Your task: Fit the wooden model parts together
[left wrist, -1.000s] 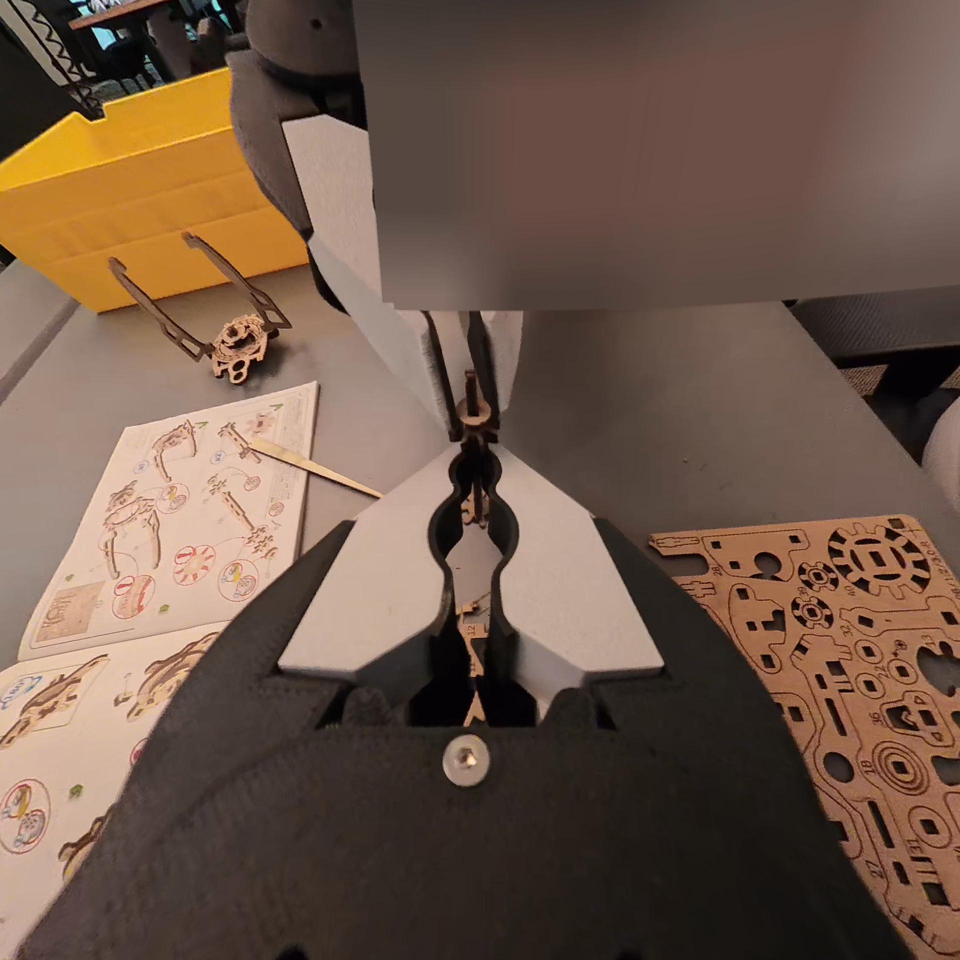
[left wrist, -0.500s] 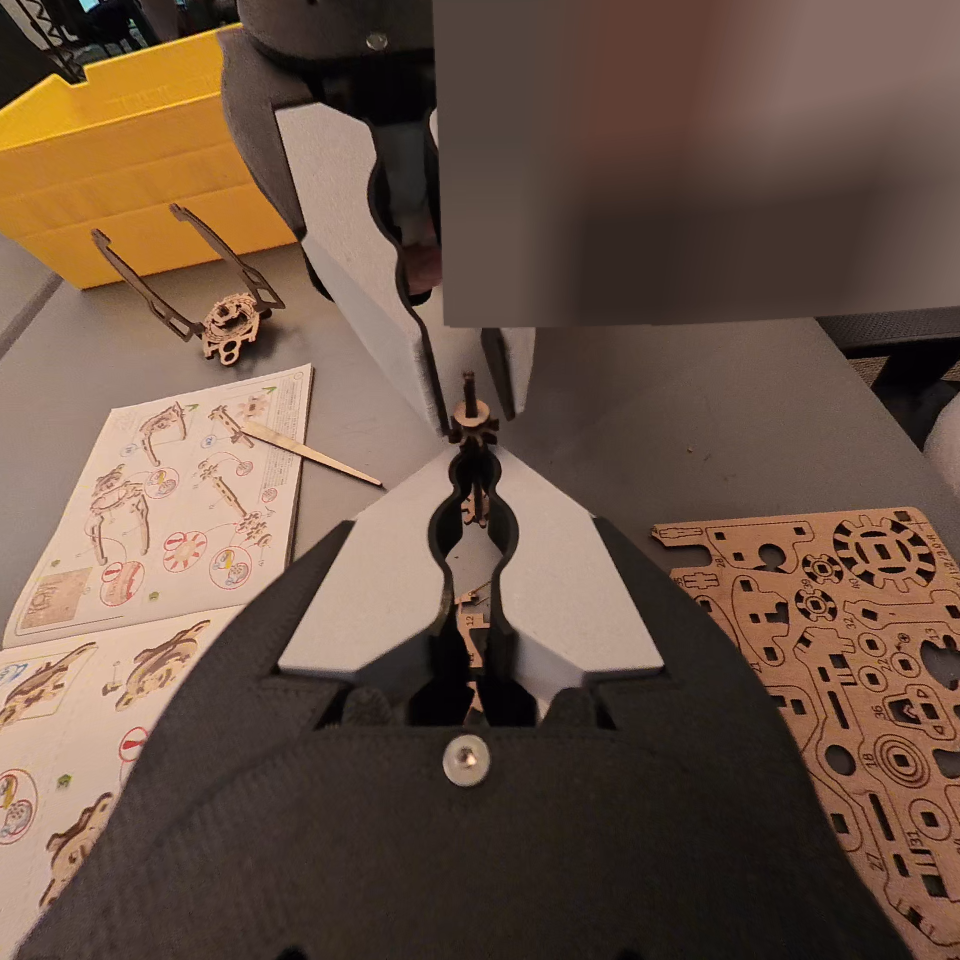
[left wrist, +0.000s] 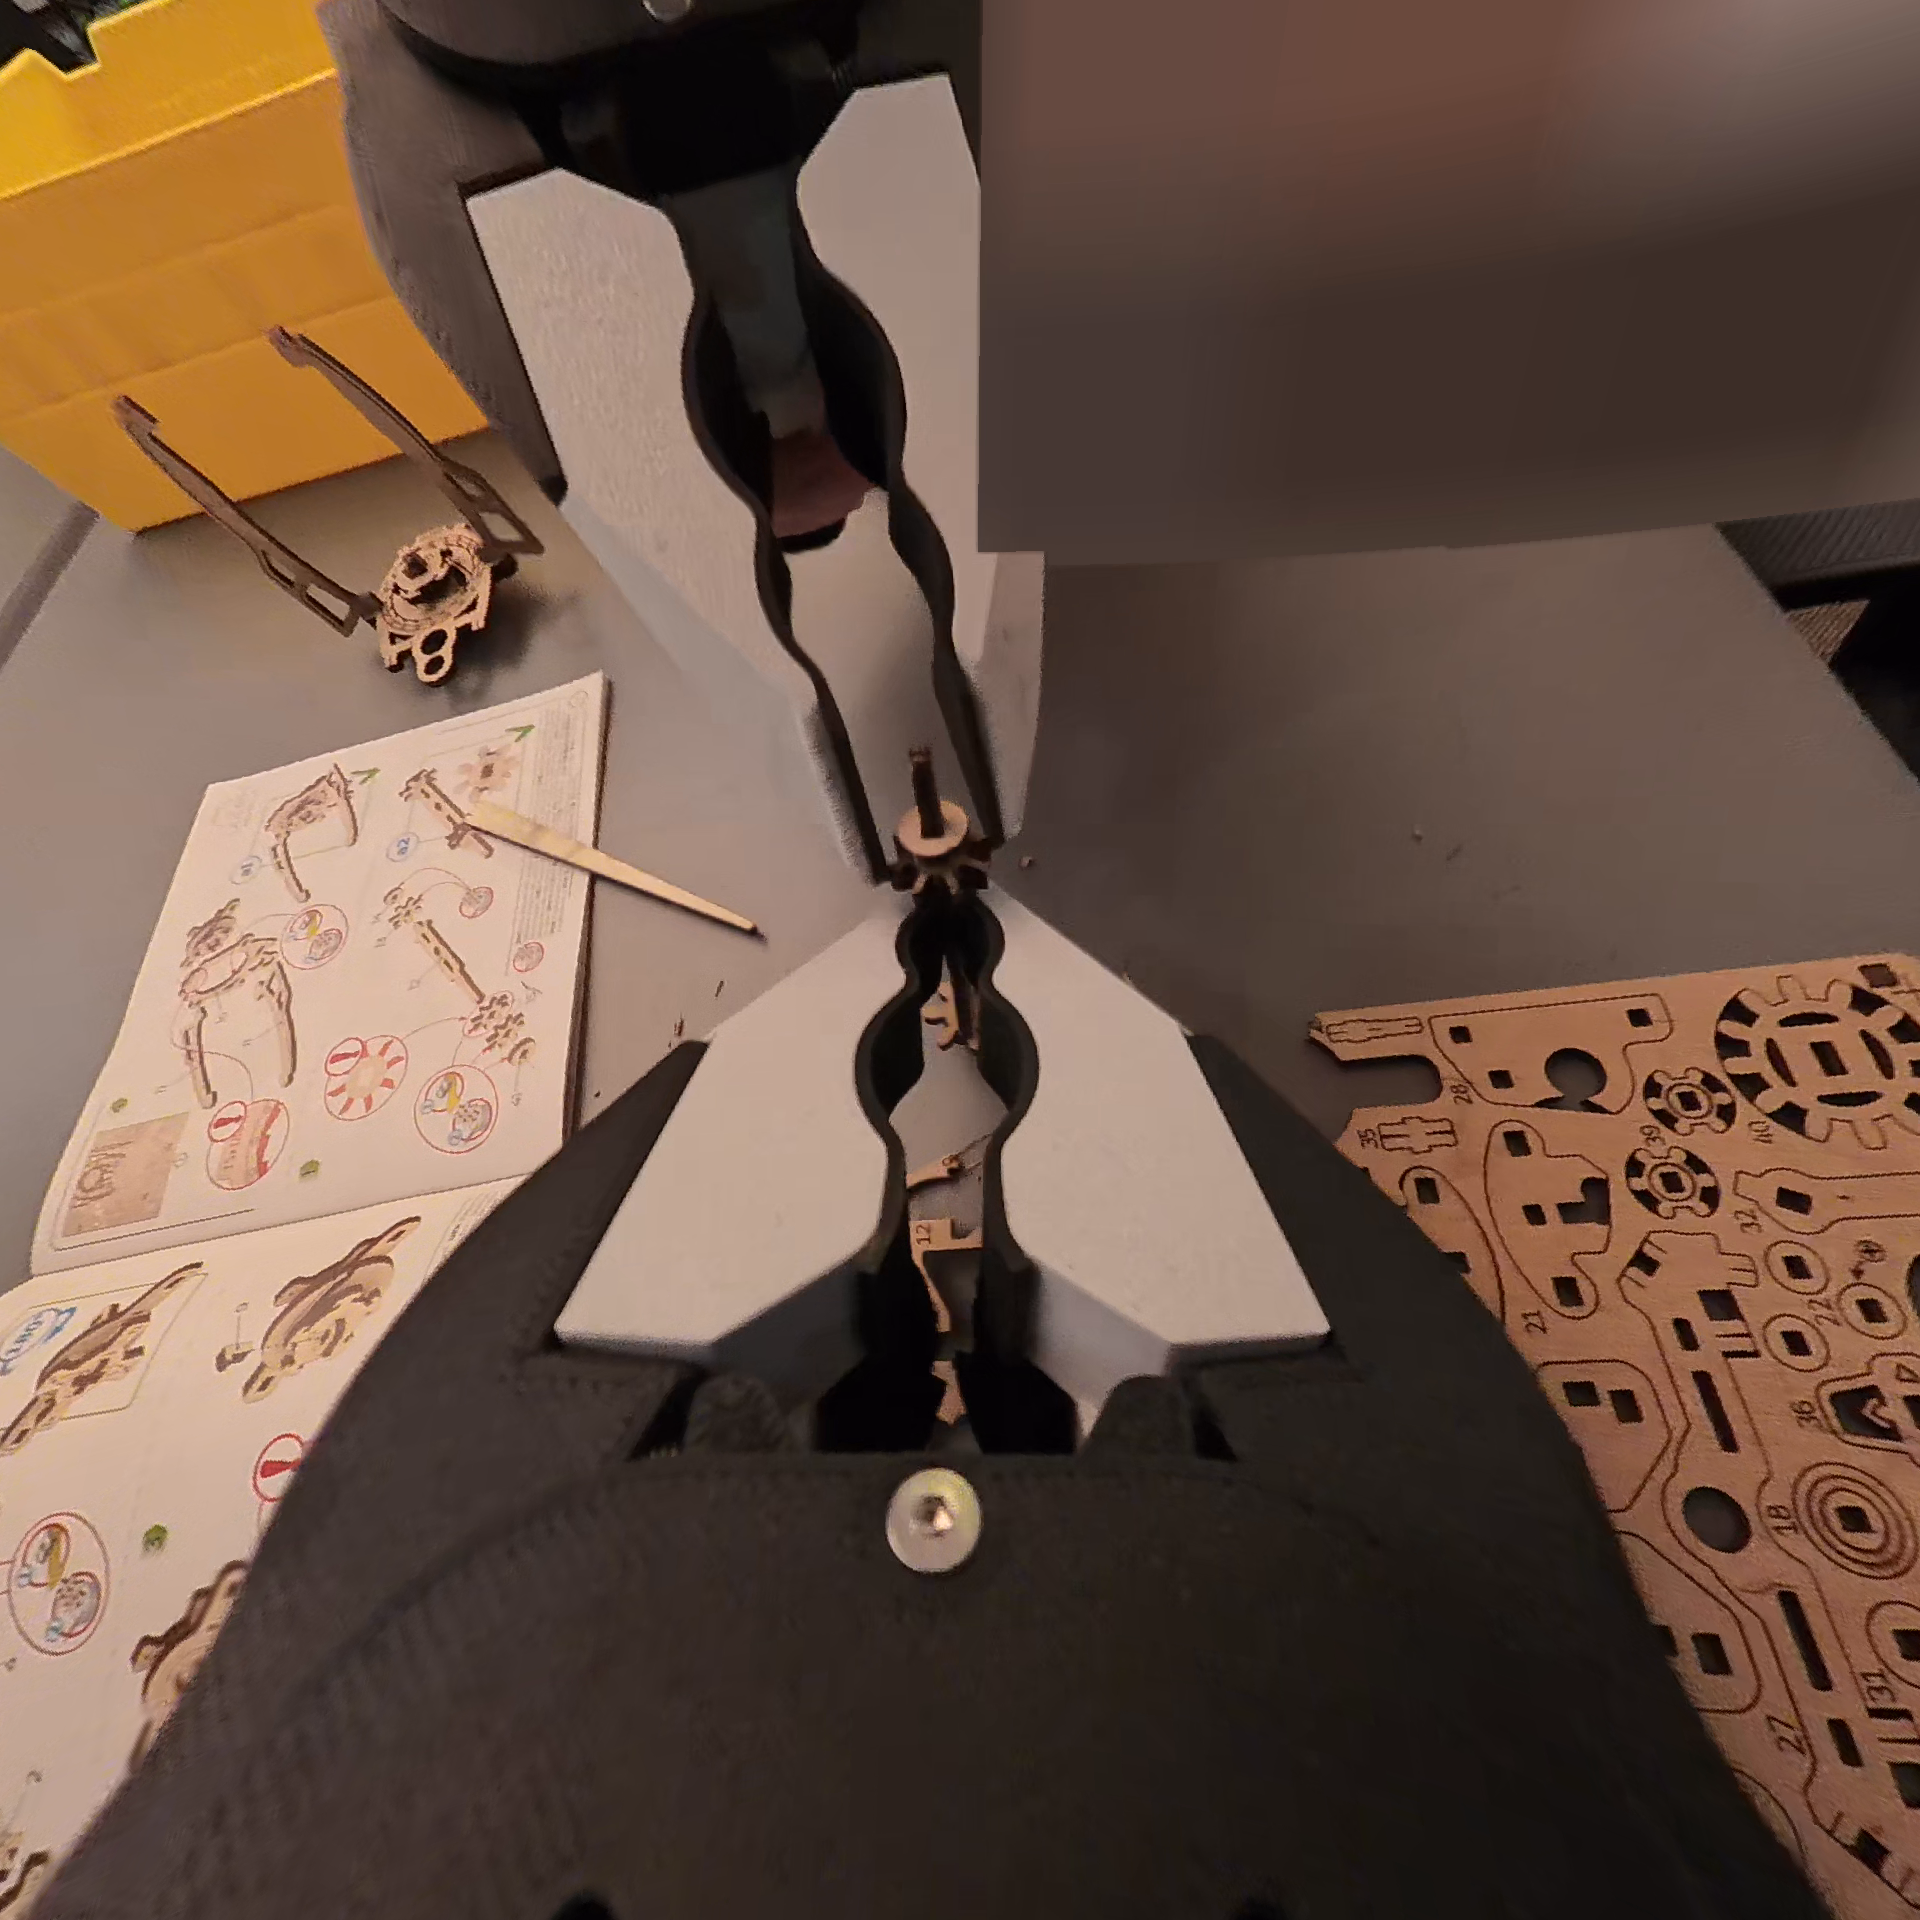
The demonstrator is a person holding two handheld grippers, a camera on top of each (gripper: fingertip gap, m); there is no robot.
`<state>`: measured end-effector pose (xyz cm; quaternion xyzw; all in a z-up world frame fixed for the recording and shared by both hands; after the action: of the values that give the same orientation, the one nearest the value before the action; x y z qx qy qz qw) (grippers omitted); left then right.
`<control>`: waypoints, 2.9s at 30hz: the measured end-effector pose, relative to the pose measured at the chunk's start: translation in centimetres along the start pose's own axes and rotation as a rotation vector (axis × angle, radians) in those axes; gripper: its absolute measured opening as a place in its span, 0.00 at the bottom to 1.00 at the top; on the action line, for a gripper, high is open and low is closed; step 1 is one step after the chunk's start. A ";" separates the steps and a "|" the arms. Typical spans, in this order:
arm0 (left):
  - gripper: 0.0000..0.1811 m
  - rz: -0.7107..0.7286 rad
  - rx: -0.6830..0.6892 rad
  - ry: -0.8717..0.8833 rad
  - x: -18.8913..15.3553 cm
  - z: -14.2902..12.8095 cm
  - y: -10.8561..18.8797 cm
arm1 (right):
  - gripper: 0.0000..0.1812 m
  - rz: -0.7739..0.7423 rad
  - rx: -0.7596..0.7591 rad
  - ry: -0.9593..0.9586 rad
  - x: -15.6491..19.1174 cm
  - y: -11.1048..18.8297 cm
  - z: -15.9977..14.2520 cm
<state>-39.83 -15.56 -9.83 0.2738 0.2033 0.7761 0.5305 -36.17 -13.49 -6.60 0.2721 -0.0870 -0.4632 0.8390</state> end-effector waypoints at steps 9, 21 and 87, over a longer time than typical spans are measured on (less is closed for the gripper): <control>0.06 0.037 0.062 0.012 0.2 -0.5 -0.3 | 0.08 0.012 -0.006 -0.061 -0.4 0.1 -0.2; 0.00 -0.070 -0.017 0.191 0.8 0.7 0.1 | 0.07 0.043 -0.118 -0.140 -1.1 0.8 0.5; 0.00 -0.036 0.108 0.177 1.6 -1.0 0.2 | 0.01 -0.107 0.218 -0.139 -1.9 0.4 2.2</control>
<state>-41.05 -14.21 -10.09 0.2285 0.2957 0.7756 0.5087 -37.80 -12.59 -4.34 0.3330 -0.1801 -0.5127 0.7706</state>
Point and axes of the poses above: each gripper's, where its closed fingertips meet, y back along the fingers, z out of its top, x = y × z across the jaws, the point moved 4 cm from there along y, back along the fingers, and after that the axes turned 7 degrees about x, right-handed, at the moved point
